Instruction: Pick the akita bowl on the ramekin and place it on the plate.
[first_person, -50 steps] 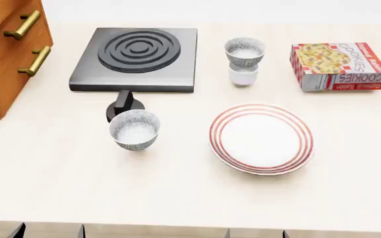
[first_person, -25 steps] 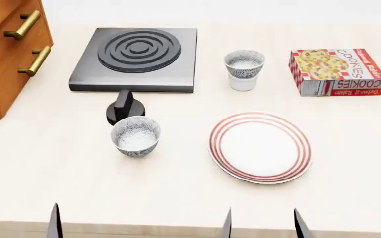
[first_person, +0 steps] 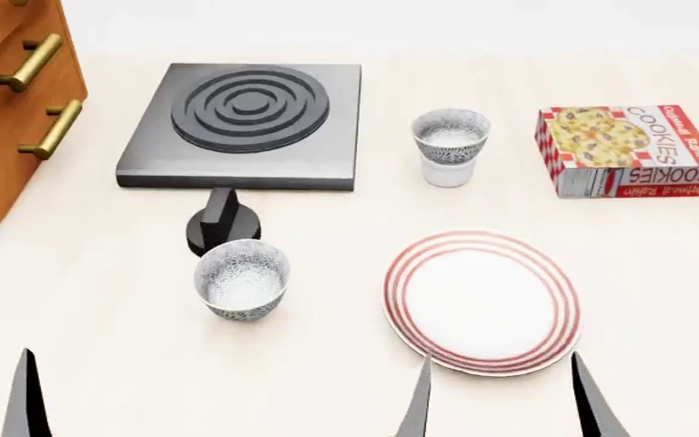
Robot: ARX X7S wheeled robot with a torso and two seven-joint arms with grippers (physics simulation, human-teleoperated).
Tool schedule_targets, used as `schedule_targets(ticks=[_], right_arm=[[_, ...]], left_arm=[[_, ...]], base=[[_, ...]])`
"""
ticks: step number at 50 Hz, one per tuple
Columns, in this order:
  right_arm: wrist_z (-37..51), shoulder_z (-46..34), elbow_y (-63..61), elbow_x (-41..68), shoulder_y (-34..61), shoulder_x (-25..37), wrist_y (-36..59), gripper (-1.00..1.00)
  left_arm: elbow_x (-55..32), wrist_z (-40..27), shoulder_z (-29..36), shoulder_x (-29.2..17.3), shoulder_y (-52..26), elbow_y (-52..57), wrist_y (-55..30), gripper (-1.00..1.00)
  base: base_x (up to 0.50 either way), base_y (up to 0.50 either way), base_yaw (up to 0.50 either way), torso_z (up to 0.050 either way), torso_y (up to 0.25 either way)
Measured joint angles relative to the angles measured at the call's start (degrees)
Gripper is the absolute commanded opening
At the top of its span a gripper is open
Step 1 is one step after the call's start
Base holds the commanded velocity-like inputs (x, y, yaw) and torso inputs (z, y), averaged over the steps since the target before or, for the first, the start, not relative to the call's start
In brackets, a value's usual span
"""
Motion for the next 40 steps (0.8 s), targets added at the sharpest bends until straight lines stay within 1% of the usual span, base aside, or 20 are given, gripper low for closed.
schedule_targets(ticks=[16,40], right_arm=[[1.3,-1.0,-2.8,0.5,-0.4,1.2,1.3,1.0],[2.8,-1.8,-3.5,1.9,-0.3,2.6,2.3,1.0]], left_arm=[[-0.7,-1.2,0.8,-1.0,0.5,1.5,-0.4,1.0],[-1.6,-2.9,1.7,-2.3,0.3,2.4,-1.5,1.0]], base=[[0.5,0.0,0.0,0.0,0.0],[0.5,0.0,0.0,0.0,0.001]])
